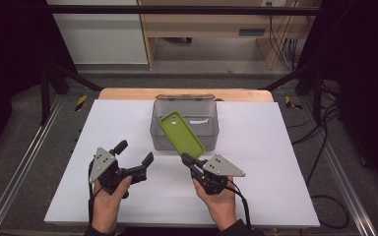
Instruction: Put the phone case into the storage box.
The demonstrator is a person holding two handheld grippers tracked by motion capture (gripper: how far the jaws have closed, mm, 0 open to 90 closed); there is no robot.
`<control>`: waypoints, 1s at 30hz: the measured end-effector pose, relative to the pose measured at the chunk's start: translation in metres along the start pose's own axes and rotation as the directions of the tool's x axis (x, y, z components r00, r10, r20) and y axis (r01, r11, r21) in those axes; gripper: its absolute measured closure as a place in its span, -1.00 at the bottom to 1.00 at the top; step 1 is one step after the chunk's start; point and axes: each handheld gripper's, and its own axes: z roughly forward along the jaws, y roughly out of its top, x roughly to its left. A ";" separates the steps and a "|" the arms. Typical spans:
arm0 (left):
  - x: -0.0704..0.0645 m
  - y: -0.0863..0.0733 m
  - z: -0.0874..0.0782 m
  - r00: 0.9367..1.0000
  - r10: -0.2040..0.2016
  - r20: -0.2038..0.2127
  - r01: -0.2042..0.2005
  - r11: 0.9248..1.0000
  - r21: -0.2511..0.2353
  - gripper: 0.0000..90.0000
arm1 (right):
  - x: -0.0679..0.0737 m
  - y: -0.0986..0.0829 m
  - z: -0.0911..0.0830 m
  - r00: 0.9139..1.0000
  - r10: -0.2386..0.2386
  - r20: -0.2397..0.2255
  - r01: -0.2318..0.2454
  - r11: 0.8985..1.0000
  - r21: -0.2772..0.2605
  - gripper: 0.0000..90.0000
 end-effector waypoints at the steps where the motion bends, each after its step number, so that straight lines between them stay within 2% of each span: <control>1: 0.000 -0.001 0.000 1.000 -0.010 0.003 0.009 1.000 0.001 -0.97 | 0.001 0.000 0.000 1.000 0.009 -0.002 -0.009 1.000 -0.004 0.96; 3: -0.001 -0.003 0.000 0.999 -0.036 0.016 0.036 0.999 0.002 -0.97 | 0.003 -0.001 -0.001 1.000 0.012 -0.007 -0.012 1.000 -0.010 0.96; 4: -0.001 -0.003 0.000 0.999 -0.036 0.016 0.036 0.999 0.002 -0.97 | 0.003 -0.001 -0.001 1.000 0.012 -0.007 -0.012 1.000 -0.010 0.96; 7: -0.005 -0.003 0.001 0.994 -0.099 0.045 0.099 0.995 -0.010 -0.97 | 0.009 -0.001 -0.002 1.000 0.019 -0.024 -0.020 0.999 -0.041 0.96; 14: -0.013 -0.001 -0.001 0.993 -0.111 0.036 0.112 0.993 -0.042 -0.97 | 0.020 -0.004 0.001 0.999 0.024 -0.036 -0.026 0.998 -0.051 0.96; 15: -0.016 -0.002 -0.001 0.992 -0.125 0.028 0.127 0.990 -0.057 -0.96 | 0.023 -0.006 0.002 0.998 0.040 -0.045 -0.042 0.998 -0.048 0.96; 16: -0.016 -0.002 -0.001 0.992 -0.125 0.028 0.127 0.990 -0.057 -0.96 | 0.023 -0.006 0.002 0.998 0.040 -0.045 -0.042 0.998 -0.048 0.96; 19: -0.018 -0.004 -0.001 0.986 -0.164 0.017 0.165 0.983 -0.075 -0.94 | 0.028 -0.008 0.006 0.997 0.055 -0.049 -0.057 0.997 -0.049 0.96; 23: -0.020 -0.007 -0.003 0.985 -0.174 -0.018 0.171 0.980 -0.100 -0.93 | 0.034 -0.010 0.010 0.997 0.062 -0.046 -0.064 0.997 -0.048 0.96; 25: -0.021 -0.009 -0.003 0.983 -0.184 -0.014 0.181 0.978 -0.106 -0.91 | 0.037 -0.010 0.010 0.996 0.067 -0.053 -0.069 0.996 -0.048 0.96; 30: -0.027 -0.012 -0.001 0.985 -0.172 0.011 0.172 0.980 -0.101 -0.86 | 0.041 -0.012 0.012 0.995 0.067 -0.071 -0.070 0.997 -0.045 0.96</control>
